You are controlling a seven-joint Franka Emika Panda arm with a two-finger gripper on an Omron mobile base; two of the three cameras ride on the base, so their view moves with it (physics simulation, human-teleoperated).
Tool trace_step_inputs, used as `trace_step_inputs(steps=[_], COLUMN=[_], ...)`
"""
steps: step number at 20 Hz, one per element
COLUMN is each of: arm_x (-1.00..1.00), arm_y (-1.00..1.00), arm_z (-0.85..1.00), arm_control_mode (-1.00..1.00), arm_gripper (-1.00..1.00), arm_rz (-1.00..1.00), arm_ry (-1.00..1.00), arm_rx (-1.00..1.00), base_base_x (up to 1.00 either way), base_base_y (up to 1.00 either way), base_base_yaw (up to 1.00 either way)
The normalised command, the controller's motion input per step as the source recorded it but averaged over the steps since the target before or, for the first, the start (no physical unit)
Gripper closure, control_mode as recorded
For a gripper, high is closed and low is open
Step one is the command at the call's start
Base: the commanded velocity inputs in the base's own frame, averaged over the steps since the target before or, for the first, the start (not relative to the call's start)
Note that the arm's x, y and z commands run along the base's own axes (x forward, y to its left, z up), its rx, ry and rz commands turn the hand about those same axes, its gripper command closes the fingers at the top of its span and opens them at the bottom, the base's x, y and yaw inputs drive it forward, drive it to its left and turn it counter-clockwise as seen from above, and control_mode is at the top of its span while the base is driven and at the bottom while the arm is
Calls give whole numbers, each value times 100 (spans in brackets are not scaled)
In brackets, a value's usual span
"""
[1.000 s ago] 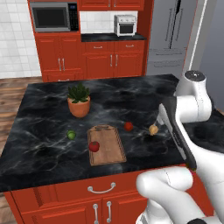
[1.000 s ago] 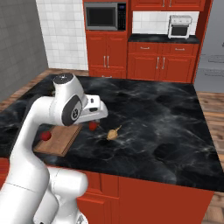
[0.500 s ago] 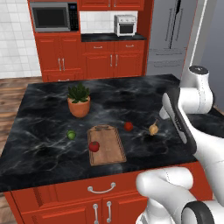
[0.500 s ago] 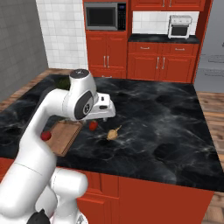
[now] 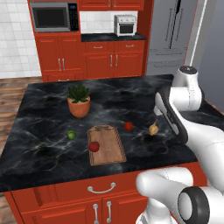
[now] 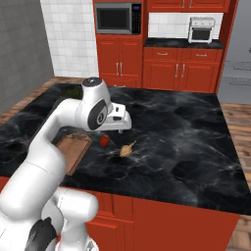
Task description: Place the avocado, onion, tomato, and bell pepper on the cutting board.
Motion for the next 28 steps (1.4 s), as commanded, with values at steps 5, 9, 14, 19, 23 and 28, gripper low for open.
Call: trace_step_inputs(steps=[5,9,14,19,23,28], arm_x=[29,22,24,32,38,39], arm_y=[0,0,0,-1,-1,-4], arm_z=[0,-14,-23,-28,-32,-32], arm_control_mode=[-100,-100,-100,-100,-100,-100], arm_gripper=[-100,-100,-100,-100,-100,-100], arm_rz=[-10,-2,0,0,0,0], arm_ry=[0,1,3,3,3,4], arm_rx=[5,5,3,0,0,0], base_base_x=[0,0,0,0,0,0], base_base_y=[0,0,0,0,0,0], base_base_yaw=[0,0,0,0,0,0])
